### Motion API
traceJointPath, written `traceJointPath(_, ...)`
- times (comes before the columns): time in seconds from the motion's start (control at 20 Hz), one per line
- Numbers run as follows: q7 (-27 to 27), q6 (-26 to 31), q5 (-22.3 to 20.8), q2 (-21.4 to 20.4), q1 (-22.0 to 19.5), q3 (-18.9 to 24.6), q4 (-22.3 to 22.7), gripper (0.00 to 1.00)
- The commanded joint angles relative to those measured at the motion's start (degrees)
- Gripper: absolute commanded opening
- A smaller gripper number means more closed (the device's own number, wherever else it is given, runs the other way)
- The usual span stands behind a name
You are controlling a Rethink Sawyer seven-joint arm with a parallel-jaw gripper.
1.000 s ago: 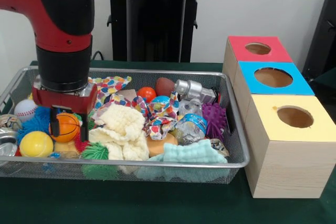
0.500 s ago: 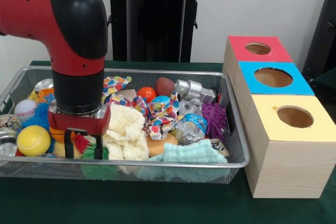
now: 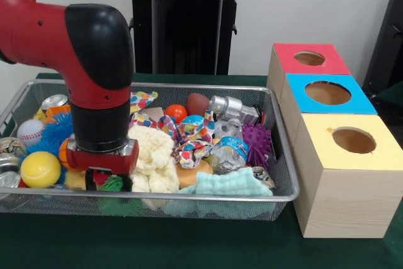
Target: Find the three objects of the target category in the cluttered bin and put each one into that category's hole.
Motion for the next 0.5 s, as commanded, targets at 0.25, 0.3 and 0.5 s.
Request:
traceJointPath(0.25, 0.3, 1.0, -2.3, -1.7, -2.0, 3.6, 10.8, 1.0)
traceJointPath(0.3, 1.2, 2.4, -1.8, -2.5, -1.7, 2.9, 12.1, 1.0)
traceJointPath(0.5, 6.9, -1.2, -1.5, -7.4, -0.6, 0.0, 20.2, 1.0)
